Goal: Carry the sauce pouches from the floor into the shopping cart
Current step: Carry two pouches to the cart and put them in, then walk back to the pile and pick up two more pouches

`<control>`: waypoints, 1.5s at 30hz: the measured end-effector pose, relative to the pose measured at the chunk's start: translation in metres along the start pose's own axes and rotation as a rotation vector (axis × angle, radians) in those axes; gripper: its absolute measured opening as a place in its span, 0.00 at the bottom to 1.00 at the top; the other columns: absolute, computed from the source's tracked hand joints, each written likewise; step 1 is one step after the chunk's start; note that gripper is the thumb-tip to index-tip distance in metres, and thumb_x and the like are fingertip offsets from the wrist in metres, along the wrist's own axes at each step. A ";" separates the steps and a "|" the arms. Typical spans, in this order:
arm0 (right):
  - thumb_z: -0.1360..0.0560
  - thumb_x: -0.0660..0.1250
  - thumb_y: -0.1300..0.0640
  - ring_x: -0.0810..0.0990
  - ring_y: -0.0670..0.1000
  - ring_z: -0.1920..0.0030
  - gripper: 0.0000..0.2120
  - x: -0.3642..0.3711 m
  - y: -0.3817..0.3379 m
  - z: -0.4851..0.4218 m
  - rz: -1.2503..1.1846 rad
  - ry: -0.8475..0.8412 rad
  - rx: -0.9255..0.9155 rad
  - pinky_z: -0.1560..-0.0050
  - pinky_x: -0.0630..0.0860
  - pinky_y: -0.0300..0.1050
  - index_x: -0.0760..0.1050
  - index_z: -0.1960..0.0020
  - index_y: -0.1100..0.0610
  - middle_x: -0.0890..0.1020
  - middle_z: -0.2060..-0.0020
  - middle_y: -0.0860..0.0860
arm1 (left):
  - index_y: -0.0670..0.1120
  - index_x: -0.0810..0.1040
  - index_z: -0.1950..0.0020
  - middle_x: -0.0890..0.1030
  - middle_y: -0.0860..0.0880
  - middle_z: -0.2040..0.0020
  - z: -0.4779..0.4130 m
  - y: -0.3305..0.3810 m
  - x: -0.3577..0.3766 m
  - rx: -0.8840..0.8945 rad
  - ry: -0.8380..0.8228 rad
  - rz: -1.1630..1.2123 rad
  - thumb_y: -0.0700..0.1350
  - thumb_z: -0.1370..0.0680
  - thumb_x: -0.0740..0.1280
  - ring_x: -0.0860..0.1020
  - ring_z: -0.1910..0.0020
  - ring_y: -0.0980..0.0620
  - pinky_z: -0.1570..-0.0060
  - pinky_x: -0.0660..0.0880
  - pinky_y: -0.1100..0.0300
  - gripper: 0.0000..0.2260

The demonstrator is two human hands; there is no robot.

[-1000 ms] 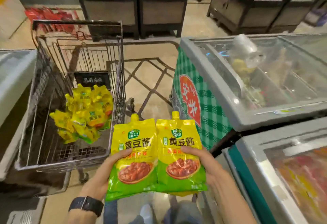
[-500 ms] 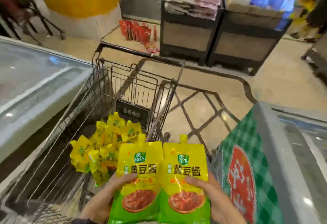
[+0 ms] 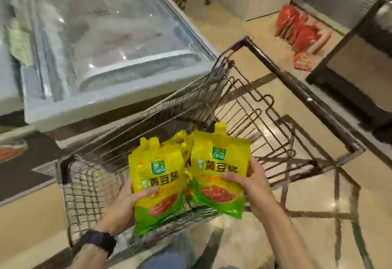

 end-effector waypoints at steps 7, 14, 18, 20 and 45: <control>0.43 0.76 0.74 0.71 0.38 0.68 0.19 0.000 0.042 -0.121 0.460 -0.318 0.002 0.61 0.70 0.45 0.71 0.63 0.60 0.75 0.73 0.40 | 0.49 0.72 0.35 0.86 0.61 0.49 -0.035 -0.043 0.015 -0.076 0.122 -0.131 0.38 0.34 0.81 0.84 0.48 0.60 0.52 0.80 0.66 0.31; 0.41 0.72 0.70 0.78 0.41 0.61 0.17 -0.033 0.129 -0.187 0.752 -0.629 0.101 0.58 0.74 0.42 0.69 0.65 0.52 0.82 0.65 0.48 | 0.53 0.75 0.37 0.80 0.53 0.38 -0.078 -0.111 0.033 -0.211 0.078 -0.423 0.47 0.31 0.80 0.80 0.41 0.55 0.39 0.76 0.59 0.25; 0.36 0.78 0.60 0.81 0.42 0.58 0.15 -0.047 0.175 -0.193 1.002 -0.755 0.085 0.56 0.76 0.42 0.72 0.65 0.51 0.83 0.65 0.43 | 0.65 0.77 0.52 0.82 0.52 0.44 -0.099 -0.172 0.047 -0.244 -0.022 -0.722 0.65 0.30 0.72 0.80 0.46 0.54 0.43 0.76 0.55 0.11; 0.33 0.74 0.52 0.80 0.49 0.58 0.08 -0.037 0.187 -0.181 1.194 -0.942 0.044 0.59 0.72 0.45 0.74 0.63 0.49 0.81 0.64 0.45 | 0.65 0.76 0.56 0.82 0.51 0.46 -0.109 -0.203 0.045 -0.288 -0.051 -0.852 0.66 0.30 0.69 0.80 0.46 0.50 0.44 0.76 0.54 0.09; 0.29 0.71 0.57 0.71 0.57 0.32 0.33 0.203 0.014 -0.033 1.348 -1.159 -0.691 0.34 0.68 0.47 0.64 0.26 0.56 0.71 0.32 0.57 | 0.52 0.73 0.33 0.80 0.52 0.39 0.185 -0.029 0.014 -0.085 1.279 -0.669 0.60 0.23 0.66 0.80 0.45 0.49 0.48 0.78 0.54 0.21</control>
Point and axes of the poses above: each hand's wrist, its own z-axis away from the middle knuckle, its own x-axis out of the palm, y = z × x, the point moved 3 cm from there along -z, towards the middle knuckle
